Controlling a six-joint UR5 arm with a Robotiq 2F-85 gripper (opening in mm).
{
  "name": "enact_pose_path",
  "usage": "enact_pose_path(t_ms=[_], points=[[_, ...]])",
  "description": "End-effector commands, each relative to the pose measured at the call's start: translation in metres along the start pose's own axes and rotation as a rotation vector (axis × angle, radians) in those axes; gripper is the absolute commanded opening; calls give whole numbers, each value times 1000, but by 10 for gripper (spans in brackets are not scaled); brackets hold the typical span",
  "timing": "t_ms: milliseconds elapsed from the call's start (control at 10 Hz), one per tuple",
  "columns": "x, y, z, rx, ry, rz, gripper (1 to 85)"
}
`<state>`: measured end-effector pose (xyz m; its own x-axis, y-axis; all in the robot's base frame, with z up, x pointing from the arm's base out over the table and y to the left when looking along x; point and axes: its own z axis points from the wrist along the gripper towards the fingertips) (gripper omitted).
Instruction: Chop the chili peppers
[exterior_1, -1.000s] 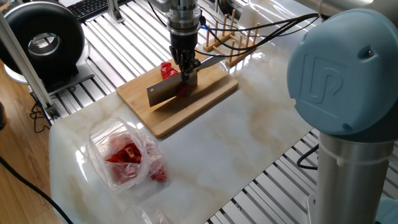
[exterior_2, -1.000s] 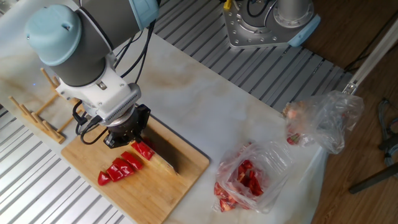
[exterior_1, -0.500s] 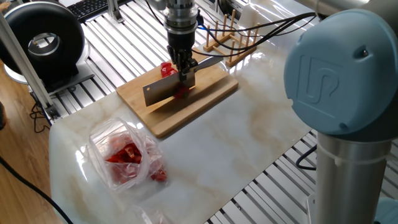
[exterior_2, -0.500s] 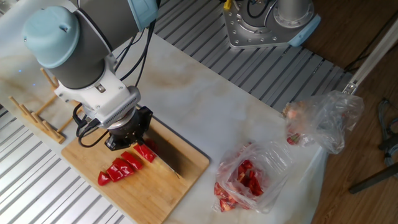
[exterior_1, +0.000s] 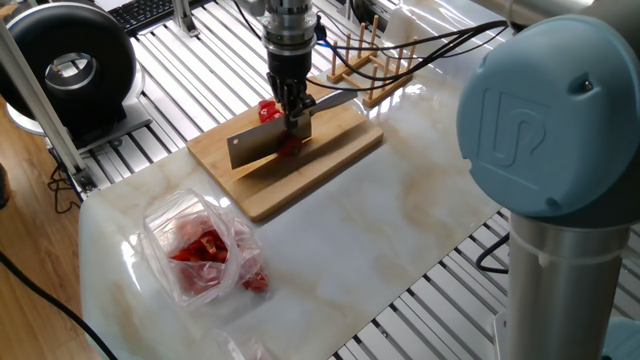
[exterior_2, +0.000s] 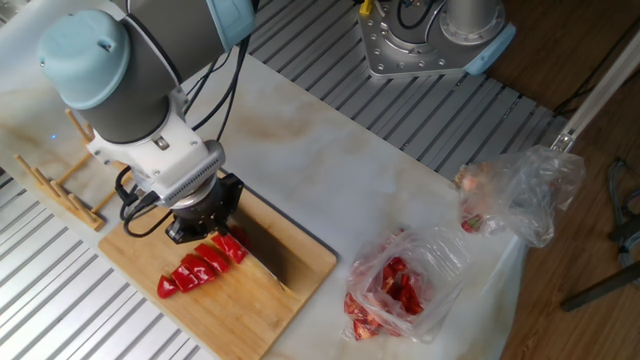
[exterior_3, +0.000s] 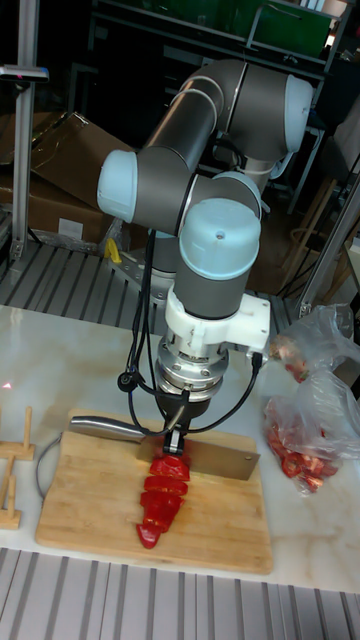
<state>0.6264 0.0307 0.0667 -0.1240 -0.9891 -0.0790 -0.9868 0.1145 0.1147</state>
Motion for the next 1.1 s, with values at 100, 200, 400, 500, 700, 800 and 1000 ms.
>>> enact_pose_path(t_ms=[100,200,400,500,700,800,1000], points=[[17,-1,2,10,37,7,13],[19,0,5,10,37,6,13],[21,-1,5,13,46,0,13],[20,-2,-2,15,52,-5,13],[13,-3,-7,13,46,-4,13],[7,-2,0,14,30,13,13],[5,-3,5,13,11,3,13]])
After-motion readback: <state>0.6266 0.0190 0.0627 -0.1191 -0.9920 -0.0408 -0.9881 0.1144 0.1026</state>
